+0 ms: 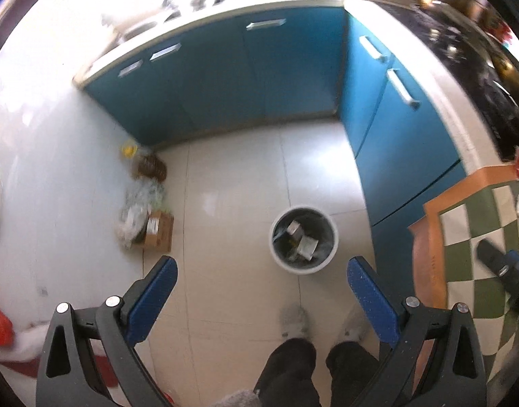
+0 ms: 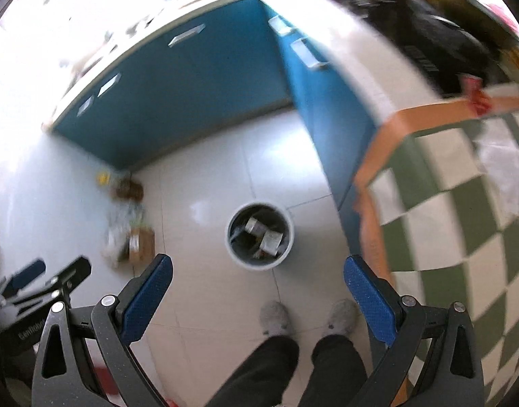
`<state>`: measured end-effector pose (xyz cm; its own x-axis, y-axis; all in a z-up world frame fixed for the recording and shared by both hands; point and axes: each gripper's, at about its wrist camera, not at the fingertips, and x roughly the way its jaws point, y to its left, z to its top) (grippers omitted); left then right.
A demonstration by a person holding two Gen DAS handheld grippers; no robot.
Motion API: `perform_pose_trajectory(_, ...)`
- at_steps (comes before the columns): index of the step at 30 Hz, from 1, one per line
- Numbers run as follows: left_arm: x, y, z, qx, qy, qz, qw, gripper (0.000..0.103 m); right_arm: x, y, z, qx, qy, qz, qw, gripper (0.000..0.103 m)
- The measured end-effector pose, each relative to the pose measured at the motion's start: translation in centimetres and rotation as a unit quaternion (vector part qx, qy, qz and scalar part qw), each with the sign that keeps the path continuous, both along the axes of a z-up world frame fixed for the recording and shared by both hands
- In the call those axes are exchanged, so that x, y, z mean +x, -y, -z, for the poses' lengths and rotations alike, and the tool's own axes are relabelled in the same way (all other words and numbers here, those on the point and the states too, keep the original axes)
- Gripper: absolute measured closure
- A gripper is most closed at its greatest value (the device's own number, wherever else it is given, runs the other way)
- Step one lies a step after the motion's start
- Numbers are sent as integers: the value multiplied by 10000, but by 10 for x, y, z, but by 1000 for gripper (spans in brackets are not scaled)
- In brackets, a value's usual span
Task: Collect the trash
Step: 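Grasp the red packet with the left tool while the right tool grasps the white tissue, then carry the red packet and white tissue over the white bin and open both tools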
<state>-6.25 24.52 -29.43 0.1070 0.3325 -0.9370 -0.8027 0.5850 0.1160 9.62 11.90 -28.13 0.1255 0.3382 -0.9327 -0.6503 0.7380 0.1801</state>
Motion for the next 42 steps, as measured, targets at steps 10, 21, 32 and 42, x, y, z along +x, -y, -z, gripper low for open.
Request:
perform_pose_trajectory(10,178,68,-5,219,-109,984,9948,1,198,137,24,-301,132,2194,9751,5)
perform_pose_trajectory(21,309,115,-4,-84,41,1794,9837,1,249,160,41,-26,344,2244,9739,91)
perform_pose_trajectory(32,430,144,25,-866,439,2935,9510,17,320,268,36,109,342,3124,9493,91)
perform_pose_trajectory(42,429,178,11,-613,518,3495,9335,101,328,287,48,62,332,3325,9425,91)
